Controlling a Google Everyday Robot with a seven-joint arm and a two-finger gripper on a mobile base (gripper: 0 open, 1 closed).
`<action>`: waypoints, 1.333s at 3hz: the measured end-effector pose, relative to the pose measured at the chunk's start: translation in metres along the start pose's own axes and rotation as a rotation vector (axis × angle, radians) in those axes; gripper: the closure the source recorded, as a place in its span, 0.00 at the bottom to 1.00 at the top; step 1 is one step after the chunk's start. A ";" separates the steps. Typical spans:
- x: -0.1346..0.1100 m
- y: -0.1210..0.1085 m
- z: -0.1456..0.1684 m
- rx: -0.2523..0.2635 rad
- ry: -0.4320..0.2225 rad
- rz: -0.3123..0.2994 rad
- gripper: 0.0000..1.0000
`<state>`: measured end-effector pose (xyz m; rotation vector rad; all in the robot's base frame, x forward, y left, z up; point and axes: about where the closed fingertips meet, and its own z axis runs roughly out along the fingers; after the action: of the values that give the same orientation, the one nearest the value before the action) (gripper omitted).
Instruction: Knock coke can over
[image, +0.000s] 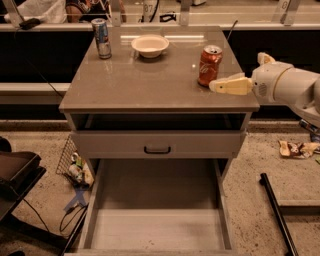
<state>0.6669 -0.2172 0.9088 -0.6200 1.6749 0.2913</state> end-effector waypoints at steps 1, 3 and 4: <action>0.006 -0.012 0.034 -0.008 -0.037 0.013 0.00; 0.016 -0.022 0.093 -0.030 -0.104 0.099 0.15; 0.012 -0.022 0.113 -0.051 -0.142 0.139 0.39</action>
Offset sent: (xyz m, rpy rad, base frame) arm 0.1057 0.0229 -0.0415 0.1566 -0.0254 0.0287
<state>0.7713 -0.1798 0.8772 -0.5095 1.5795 0.4689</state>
